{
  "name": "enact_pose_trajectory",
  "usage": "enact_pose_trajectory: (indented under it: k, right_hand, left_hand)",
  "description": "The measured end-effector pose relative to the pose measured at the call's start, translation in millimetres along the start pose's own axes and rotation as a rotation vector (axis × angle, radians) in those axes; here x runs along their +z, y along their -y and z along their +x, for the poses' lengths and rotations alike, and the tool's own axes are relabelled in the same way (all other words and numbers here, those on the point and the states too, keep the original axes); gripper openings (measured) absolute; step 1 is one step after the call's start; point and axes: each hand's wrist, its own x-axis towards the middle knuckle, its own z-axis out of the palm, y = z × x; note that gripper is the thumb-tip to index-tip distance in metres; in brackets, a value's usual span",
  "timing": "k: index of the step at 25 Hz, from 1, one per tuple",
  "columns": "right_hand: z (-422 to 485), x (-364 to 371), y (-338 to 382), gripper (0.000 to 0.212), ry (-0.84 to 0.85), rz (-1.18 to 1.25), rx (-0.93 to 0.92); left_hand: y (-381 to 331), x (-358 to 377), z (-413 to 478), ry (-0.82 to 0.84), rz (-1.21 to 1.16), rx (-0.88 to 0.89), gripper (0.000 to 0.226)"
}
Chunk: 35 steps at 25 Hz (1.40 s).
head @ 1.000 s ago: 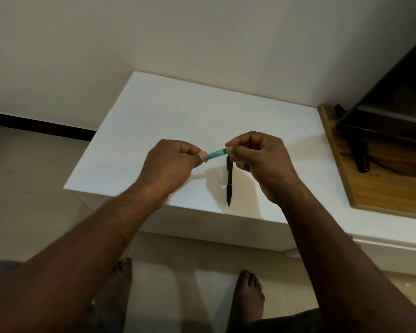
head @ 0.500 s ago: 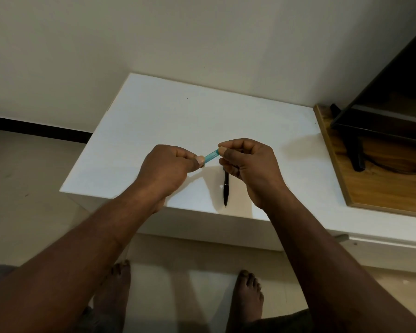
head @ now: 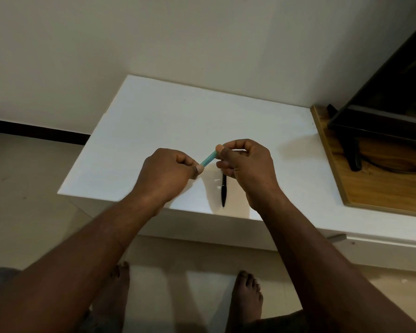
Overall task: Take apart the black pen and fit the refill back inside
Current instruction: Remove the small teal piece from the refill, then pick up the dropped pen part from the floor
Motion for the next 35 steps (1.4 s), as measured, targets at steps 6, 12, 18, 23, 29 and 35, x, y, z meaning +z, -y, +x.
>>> enact_pose_trajectory:
  k: [6, 12, 18, 23, 29, 35]
  right_hand:
    - [8, -11, -12, 0.027, -0.046, -0.734, -0.119]
    - [3, -2, -19, 0.043, 0.015, -0.885, -0.156]
    - [1, -3, -17, 0.035, 0.017, -0.908, -0.156]
    - [0, -1, -14, 0.034, 0.017, -0.876, -0.120]
    - [-1, 0, -7, 0.028, 0.048, -0.560, -0.020]
    - [-10, 4, 9, 0.018, 0.283, -0.239, 0.023]
  left_hand:
    - [14, -4, 8, -0.114, 0.315, -0.056, 0.029]
    - [20, 0, 11, -0.097, 0.476, -0.043, 0.048]
    - [20, 1, 11, -0.099, 0.479, 0.008, 0.041]
    - [12, 4, 8, -0.057, 0.183, 0.000, 0.034]
    - [3, 4, 3, 0.005, -0.041, -0.037, 0.036]
    - [-3, 1, 1, 0.072, -0.190, -0.066, 0.037]
